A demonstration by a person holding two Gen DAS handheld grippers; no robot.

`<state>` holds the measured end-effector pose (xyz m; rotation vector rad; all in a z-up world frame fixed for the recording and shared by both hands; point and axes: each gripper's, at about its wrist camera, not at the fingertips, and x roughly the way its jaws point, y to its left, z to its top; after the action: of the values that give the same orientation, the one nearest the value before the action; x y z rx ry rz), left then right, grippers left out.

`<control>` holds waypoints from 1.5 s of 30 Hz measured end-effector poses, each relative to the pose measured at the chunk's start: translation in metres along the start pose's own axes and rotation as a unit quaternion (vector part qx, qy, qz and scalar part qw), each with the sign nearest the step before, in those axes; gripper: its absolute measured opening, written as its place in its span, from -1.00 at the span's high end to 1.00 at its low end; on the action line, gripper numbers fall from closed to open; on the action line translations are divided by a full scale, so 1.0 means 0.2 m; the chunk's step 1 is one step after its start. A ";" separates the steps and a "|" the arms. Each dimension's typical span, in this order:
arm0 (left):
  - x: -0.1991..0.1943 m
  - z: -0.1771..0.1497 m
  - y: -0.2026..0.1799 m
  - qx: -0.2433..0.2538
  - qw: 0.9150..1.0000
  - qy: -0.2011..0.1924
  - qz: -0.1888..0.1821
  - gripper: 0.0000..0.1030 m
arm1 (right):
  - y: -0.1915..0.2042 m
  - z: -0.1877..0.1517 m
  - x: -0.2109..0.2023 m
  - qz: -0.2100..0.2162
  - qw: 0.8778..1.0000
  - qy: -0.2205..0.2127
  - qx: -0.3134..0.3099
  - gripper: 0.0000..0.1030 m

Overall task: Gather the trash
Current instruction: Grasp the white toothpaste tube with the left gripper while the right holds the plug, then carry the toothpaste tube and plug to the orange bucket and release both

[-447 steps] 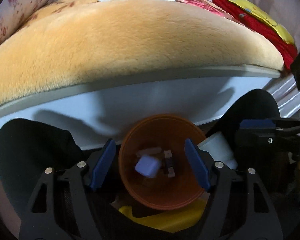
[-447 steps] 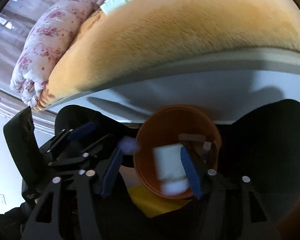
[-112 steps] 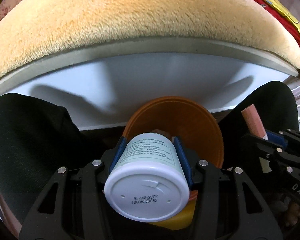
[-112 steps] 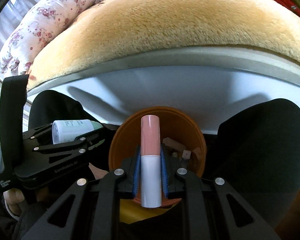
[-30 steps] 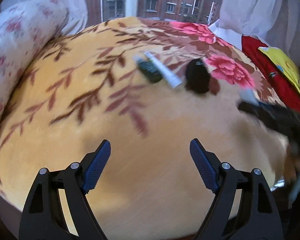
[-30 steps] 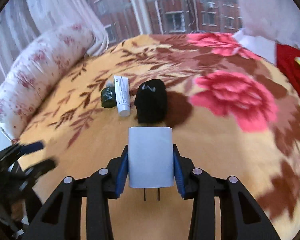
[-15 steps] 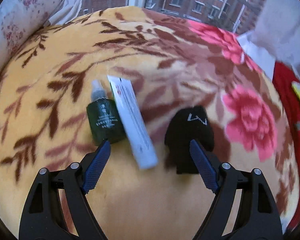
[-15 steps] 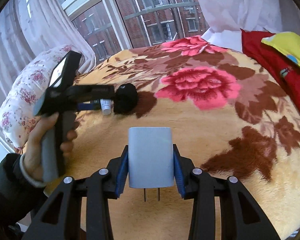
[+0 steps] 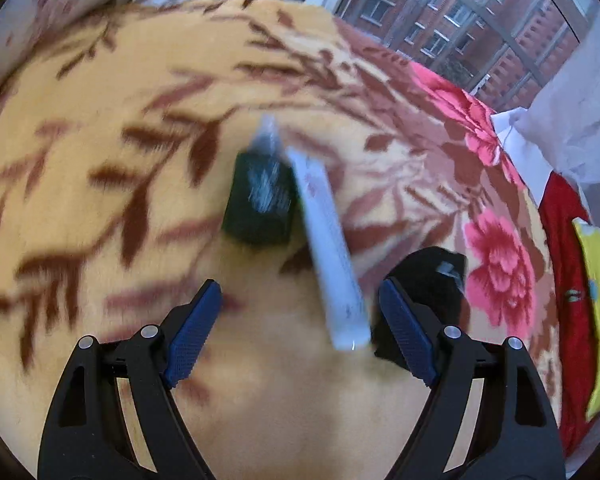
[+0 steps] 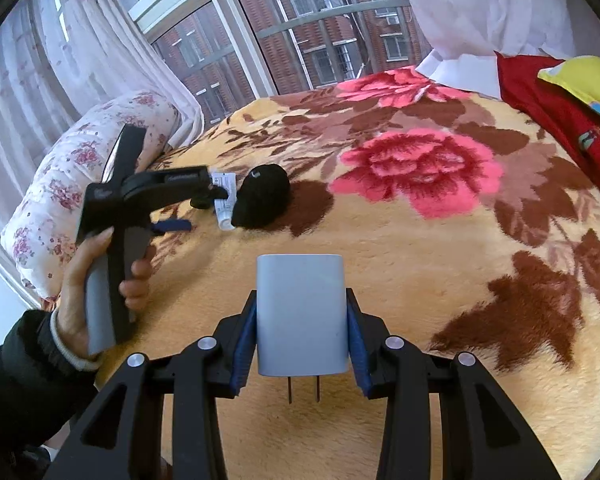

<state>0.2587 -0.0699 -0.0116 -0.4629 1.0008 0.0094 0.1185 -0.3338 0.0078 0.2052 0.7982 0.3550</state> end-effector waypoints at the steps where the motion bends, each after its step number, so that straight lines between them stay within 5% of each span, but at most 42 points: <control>1: -0.02 -0.02 0.01 -0.004 1.000 -0.007 -0.008 -0.55 | 0.00 0.00 0.00 0.000 1.000 0.000 0.001 0.23; 4: -0.03 0.00 -0.02 0.014 0.999 -0.034 0.020 -0.55 | -0.01 -0.01 -0.01 -0.001 1.000 0.001 0.001 0.23; 10: 0.16 0.11 -0.15 0.004 0.999 0.009 0.049 -0.45 | -0.03 -0.03 0.01 0.003 1.000 0.008 0.010 0.23; 14: 0.20 0.11 -0.17 0.006 0.994 -0.007 0.112 0.21 | -0.02 -0.05 0.01 0.013 1.000 0.015 0.008 0.23; 15: 0.18 0.10 -0.17 0.009 0.994 -0.012 0.110 0.54 | -0.02 -0.05 0.01 0.015 1.000 0.015 0.008 0.23; 16: 0.17 0.10 -0.17 0.014 0.994 -0.015 0.104 0.65 | -0.02 -0.05 0.01 0.016 1.000 0.014 0.007 0.23; 21: 0.09 0.07 -0.14 0.043 0.998 -0.008 0.054 0.66 | 0.01 -0.05 -0.01 0.027 0.999 0.007 0.017 0.23; 26: -0.20 -0.03 -0.05 0.095 0.995 -0.029 -0.012 0.67 | 0.09 -0.06 -0.07 0.048 0.998 -0.004 0.026 0.23; 29: -0.47 -0.21 0.03 0.155 0.986 -0.044 -0.046 0.67 | 0.15 -0.07 -0.09 0.059 0.998 -0.005 0.034 0.23; 36: -0.89 -0.74 0.28 0.255 0.965 -0.056 -0.038 0.67 | 0.48 -0.22 -0.21 0.060 0.998 -0.010 -0.002 0.23; 45: -0.90 -1.26 0.62 0.284 0.958 -0.009 -0.025 0.66 | 0.80 -0.61 -0.31 0.065 0.997 0.041 -0.019 0.23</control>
<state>-0.0691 -0.0175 -0.0253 0.0410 0.9237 -0.3128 -0.0477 -0.2046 0.0152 0.2089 0.8600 0.5033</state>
